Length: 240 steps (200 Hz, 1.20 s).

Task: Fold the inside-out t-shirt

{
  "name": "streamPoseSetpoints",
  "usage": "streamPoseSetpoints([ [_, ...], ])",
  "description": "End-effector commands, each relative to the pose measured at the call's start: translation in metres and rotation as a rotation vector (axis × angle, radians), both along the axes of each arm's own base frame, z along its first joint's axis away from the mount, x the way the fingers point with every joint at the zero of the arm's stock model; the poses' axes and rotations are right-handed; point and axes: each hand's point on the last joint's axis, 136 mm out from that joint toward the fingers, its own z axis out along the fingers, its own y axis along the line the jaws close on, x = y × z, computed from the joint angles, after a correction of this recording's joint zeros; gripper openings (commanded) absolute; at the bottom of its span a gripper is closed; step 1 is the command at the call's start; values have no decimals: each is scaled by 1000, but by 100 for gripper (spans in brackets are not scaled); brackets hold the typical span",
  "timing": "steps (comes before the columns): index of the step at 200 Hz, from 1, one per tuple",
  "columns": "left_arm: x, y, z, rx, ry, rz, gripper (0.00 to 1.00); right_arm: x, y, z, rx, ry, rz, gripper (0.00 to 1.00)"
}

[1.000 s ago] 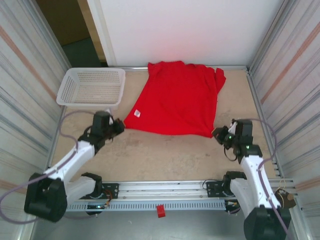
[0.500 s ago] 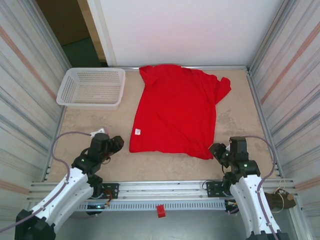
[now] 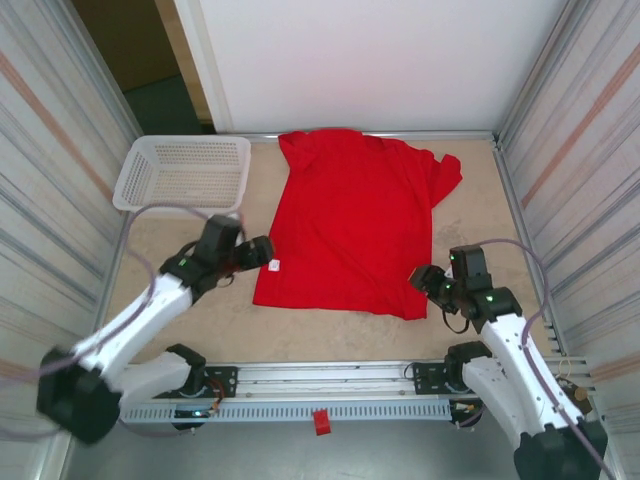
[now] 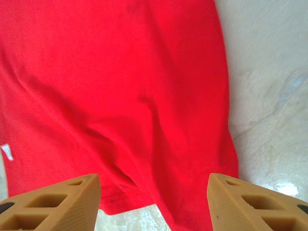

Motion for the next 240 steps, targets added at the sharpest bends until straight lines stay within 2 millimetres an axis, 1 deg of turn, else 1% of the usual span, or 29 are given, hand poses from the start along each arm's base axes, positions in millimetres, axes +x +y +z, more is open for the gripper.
streamPoseSetpoints([
  [1,34,-32,-6,110,17,-168,81,11,7,1,-40,-44,32,59],
  [2,35,-34,-9,117,24,-174,81,11,7,1,-40,-44,33,59],
  [5,43,-39,-6,125,18,-187,81,11,9,0,-40,-41,36,59],
  [20,70,-60,-15,164,47,-237,81,12,15,-7,-36,-27,44,59],
  [33,84,-77,-29,185,71,-281,81,13,21,-13,-27,-15,54,59],
  [52,90,-94,-59,176,142,-327,82,14,27,-21,-22,-2,69,59],
  [73,89,-94,-91,195,217,-332,82,16,34,-28,-15,15,95,59],
  [95,79,-83,-111,191,266,-294,82,17,39,-35,-17,37,129,59],
  [108,73,-69,-116,175,284,-237,82,18,41,-38,-23,48,146,59],
  [115,68,-60,-120,166,298,-200,82,19,42,-36,-21,39,155,59],
  [117,67,-57,-121,164,303,-190,82,18,42,-41,-27,59,158,59],
  [120,64,-53,-123,160,312,-173,82,18,42,-43,-29,67,163,59],
  [127,58,-43,-126,154,328,-134,82,19,44,-45,-29,72,171,59],
  [154,25,-5,-141,173,392,3,82,22,53,-48,-16,93,221,59],
  [173,1,14,-145,169,415,84,82,25,58,-46,-18,94,254,59],
  [186,-9,17,-138,138,388,105,82,28,63,-41,-18,88,276,59],
  [195,-9,15,-126,130,335,92,82,28,66,-37,-21,82,294,59],
  [206,-5,7,-102,135,245,41,83,29,70,-33,-33,75,309,59],
  [221,1,-6,-62,190,127,-58,84,27,73,-31,-60,73,325,60],
  [232,0,-19,-36,232,69,-155,85,25,72,-33,-91,77,320,60],
  [240,-4,-29,-21,272,36,-225,85,24,70,-36,-112,82,309,61],
])
